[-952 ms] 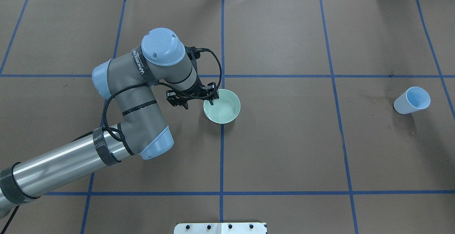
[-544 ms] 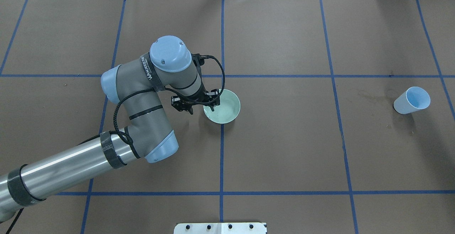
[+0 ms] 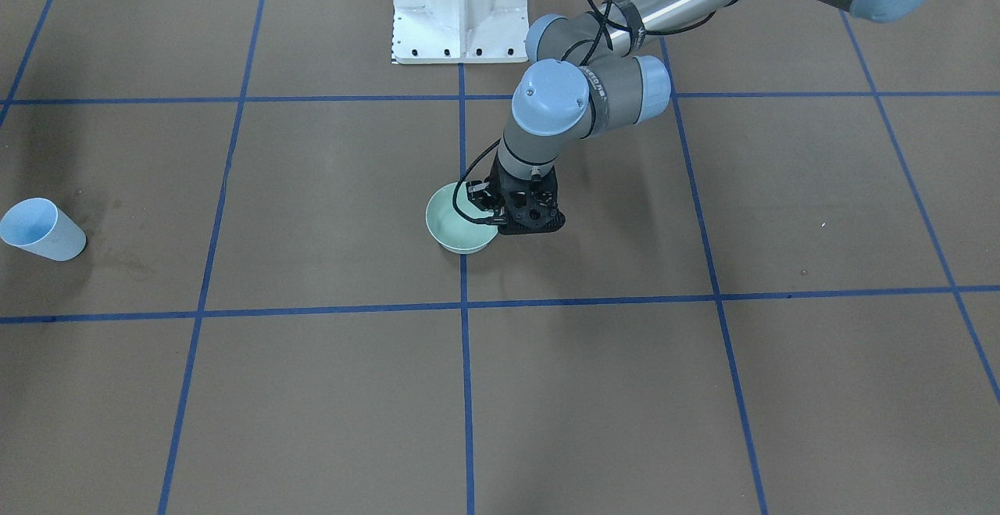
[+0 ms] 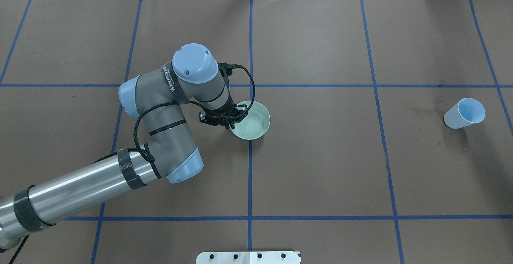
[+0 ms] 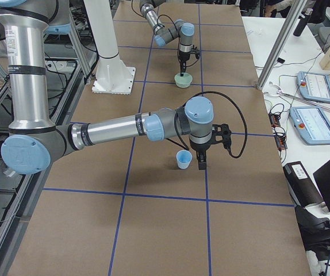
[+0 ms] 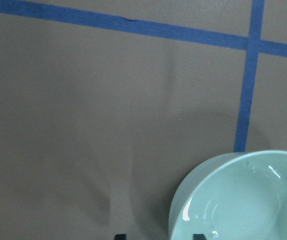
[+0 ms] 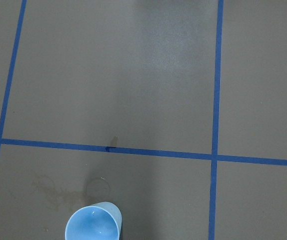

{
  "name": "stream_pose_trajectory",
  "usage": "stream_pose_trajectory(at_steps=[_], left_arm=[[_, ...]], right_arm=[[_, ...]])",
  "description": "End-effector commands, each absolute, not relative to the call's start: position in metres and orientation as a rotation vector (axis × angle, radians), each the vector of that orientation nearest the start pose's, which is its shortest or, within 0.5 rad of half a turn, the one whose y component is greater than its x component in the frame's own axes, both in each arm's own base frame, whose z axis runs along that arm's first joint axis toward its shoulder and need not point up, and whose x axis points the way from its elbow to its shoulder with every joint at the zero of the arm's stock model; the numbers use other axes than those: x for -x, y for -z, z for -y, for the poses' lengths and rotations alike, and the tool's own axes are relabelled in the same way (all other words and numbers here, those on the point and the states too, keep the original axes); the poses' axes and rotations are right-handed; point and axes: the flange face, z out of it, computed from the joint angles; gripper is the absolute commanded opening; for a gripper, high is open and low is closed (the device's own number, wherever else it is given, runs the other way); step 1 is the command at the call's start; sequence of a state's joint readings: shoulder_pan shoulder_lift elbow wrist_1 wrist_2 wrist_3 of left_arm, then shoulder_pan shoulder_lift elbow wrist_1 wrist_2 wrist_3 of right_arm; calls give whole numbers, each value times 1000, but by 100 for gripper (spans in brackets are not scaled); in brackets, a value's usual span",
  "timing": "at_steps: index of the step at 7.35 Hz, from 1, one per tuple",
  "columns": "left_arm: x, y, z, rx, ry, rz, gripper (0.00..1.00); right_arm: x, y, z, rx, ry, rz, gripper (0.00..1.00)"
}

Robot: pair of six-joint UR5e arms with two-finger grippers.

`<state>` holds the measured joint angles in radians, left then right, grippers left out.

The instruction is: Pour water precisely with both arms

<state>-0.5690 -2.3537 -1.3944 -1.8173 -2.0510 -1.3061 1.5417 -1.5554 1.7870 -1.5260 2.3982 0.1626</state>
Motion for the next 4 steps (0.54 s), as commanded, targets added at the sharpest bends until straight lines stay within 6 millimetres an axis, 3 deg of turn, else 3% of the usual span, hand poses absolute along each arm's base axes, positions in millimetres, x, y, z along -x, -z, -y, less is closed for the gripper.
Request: stream_pose_trajectory(at_steps=[1, 2, 3, 4], left_arm=[[-582, -213, 482, 65, 70, -965, 0], [-559, -195, 491, 38, 82, -998, 0], [-524, -202, 503, 39, 98, -1017, 0], [-482, -234, 513, 75, 77, -1030, 0]], right_arm=[[-44, -535, 502, -174, -9, 864, 98], [-44, -534, 502, -177, -7, 866, 98], [-44, -533, 502, -178, -8, 866, 98], [-44, -532, 503, -180, -6, 866, 98]])
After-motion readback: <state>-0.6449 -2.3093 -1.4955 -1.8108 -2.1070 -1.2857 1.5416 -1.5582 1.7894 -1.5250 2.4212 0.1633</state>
